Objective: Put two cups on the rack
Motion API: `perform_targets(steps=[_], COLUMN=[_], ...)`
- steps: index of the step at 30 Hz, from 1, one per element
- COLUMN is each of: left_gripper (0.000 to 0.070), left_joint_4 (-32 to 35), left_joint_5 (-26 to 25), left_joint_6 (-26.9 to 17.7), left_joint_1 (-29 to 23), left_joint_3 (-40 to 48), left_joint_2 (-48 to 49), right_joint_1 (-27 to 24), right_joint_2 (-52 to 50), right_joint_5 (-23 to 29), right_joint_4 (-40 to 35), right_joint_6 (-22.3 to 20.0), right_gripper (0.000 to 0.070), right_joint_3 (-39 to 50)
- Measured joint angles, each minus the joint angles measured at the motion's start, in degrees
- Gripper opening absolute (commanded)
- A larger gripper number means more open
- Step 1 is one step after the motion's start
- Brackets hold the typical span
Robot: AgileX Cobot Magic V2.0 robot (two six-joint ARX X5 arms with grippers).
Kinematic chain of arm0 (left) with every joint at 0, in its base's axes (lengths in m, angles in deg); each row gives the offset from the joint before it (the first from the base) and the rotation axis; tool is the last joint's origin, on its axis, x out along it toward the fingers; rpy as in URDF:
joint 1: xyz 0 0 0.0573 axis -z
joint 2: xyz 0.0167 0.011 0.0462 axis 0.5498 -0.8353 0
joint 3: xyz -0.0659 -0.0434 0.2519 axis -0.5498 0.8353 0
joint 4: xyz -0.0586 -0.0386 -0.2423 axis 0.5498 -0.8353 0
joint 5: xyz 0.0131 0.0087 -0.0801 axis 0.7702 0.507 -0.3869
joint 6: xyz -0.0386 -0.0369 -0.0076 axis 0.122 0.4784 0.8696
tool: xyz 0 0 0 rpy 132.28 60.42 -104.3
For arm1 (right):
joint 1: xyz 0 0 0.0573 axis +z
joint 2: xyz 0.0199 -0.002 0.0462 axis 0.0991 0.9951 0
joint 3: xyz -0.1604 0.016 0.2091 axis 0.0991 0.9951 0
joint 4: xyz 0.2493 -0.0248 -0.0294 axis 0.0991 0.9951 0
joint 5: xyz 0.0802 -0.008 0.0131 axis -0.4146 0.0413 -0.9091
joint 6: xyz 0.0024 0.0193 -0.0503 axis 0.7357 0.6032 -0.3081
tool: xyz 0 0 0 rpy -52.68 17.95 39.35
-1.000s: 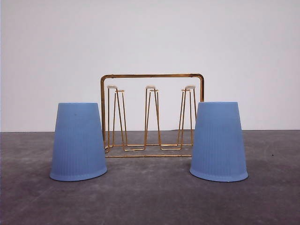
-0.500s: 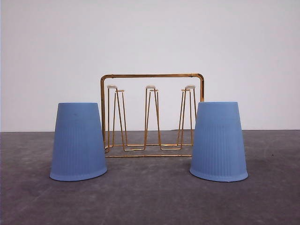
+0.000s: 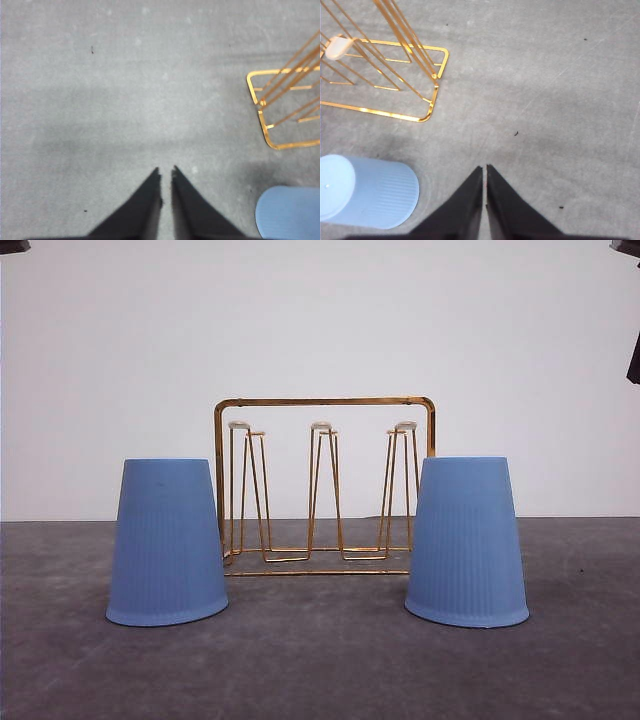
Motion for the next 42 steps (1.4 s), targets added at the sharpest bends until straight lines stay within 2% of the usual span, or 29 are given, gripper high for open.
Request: perform_targets(steps=[1,2,4,5,6,10,13,17,23,28,38,42], left_gripper=[0.0353,0.0456,0.0592,0.0603,0.0608,0.0608,0.0608,0.0609,0.0609,0.0609,0.0606,0.0574], left_joint_4=[-0.01,-0.01,-0.10,-0.19,-0.22,-0.23,-0.19,0.17,2.56,5.07,5.10,4.87], left_joint_5=[-0.01,-0.03,-0.01,0.00,-0.01,-0.79,-4.24,-7.35,-7.47,-7.42,-7.04,-6.23], left_joint_6=[-0.11,-0.20,-0.33,-0.33,-0.31,0.39,1.66,3.64,4.40,5.25,5.72,6.22], left_joint_1=[0.01,0.01,-0.01,-0.01,0.02,0.56,2.25,7.71,16.91,21.18,24.50,24.73], left_joint_3=[0.00,0.00,0.00,0.00,0.00,0.00,-0.02,-0.13,-0.13,-0.13,-0.13,-0.13], left_joint_2=[0.00,0.00,0.00,0.00,0.00,0.00,-0.40,-3.84,-10.89,-15.76,-21.89,-22.69], right_joint_1=[0.00,0.00,0.00,0.00,0.00,0.00,0.00,0.01,0.02,0.02,0.02,0.02], right_joint_2=[0.00,-0.02,-0.02,-0.02,-0.02,-0.02,-0.02,-0.02,-0.02,-0.02,-0.02,-0.02], right_joint_5=[-0.03,-0.03,-0.03,-0.03,-0.03,-0.03,-0.03,-0.03,-0.03,-0.03,-0.03,-0.03], right_joint_4=[0.12,0.29,0.58,0.63,0.65,0.65,0.49,0.08,-0.03,-0.03,-0.03,-0.03], right_joint_6=[-0.01,-0.06,-0.17,-0.18,-0.19,-0.19,-0.21,-0.20,-0.21,-0.21,-0.20,-0.21], right_gripper=[0.0275,0.0407,0.0591,0.0645,0.0670,0.0673,0.0673,0.0673,0.0673,0.0673,0.0673,0.0673], right_joint_3=[0.00,0.00,0.00,0.00,0.00,0.00,0.00,0.00,0.00,0.00,0.00,0.00])
